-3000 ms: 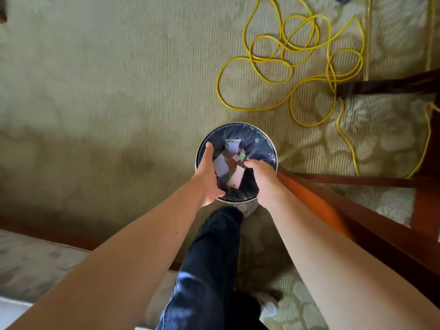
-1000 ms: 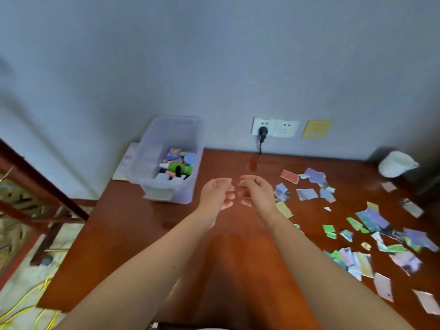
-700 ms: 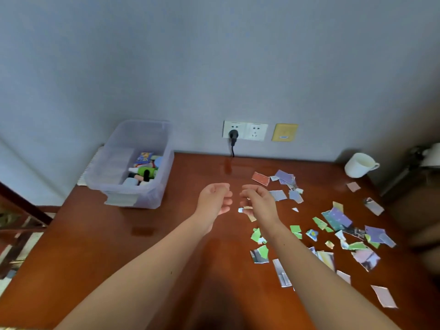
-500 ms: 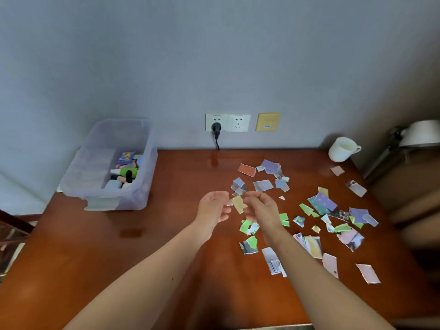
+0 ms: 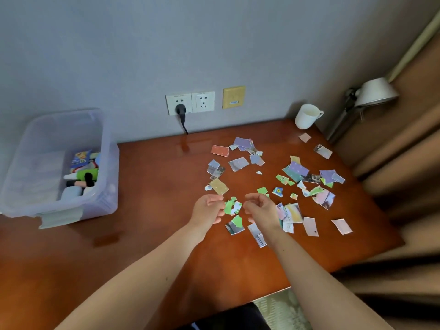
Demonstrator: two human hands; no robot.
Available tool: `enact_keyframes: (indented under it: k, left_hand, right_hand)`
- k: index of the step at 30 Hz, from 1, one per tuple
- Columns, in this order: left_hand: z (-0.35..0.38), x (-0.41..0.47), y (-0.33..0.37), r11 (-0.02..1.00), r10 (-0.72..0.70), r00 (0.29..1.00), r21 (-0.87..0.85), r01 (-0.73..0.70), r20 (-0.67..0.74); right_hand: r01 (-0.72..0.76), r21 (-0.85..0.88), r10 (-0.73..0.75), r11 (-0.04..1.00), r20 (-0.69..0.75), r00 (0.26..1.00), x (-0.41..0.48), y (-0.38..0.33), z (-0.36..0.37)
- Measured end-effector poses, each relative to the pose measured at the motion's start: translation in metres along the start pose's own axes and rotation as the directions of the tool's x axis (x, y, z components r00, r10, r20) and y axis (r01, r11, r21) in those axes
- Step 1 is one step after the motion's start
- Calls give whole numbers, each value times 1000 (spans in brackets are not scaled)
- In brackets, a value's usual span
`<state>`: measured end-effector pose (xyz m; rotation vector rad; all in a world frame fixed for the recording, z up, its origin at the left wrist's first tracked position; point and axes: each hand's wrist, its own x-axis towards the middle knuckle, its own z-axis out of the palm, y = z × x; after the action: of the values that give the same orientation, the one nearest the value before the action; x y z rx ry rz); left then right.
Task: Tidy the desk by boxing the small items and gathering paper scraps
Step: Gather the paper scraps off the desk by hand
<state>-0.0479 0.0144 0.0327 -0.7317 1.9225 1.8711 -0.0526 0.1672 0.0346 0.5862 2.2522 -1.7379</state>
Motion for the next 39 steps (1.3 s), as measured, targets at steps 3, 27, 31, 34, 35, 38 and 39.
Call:
enact_keyframes:
  k: [3, 27, 31, 34, 35, 38, 39]
  left_hand:
    - [6, 6, -10, 999, -22, 1000, 24, 22, -5]
    - [52, 64, -37, 888, 15, 967, 448, 103, -253]
    - [49, 76, -39, 798, 63, 983, 601, 54, -173]
    - [48, 81, -43, 726, 104, 984, 687, 23, -142]
    - [48, 83, -44, 694, 123, 983, 720, 11, -133]
    - [47, 88, -46, 628, 146, 984, 778, -10, -105]
    - [47, 90, -47, 616, 145, 985, 788, -13, -98]
  right_hand:
    - [-24, -60, 27, 998, 39, 999, 13, 7, -5]
    - [489, -657, 10, 574, 602, 798, 138, 31, -4]
    - [537, -678, -18, 501, 613, 790, 142, 32, 1]
    - [536, -680, -31, 500, 604, 796, 146, 31, 4]
    - [532, -679, -35, 506, 600, 799, 147, 31, 5]
    - [536, -681, -34, 499, 603, 797, 148, 32, 5]
    - [543, -681, -35, 491, 607, 794, 147, 32, 5]
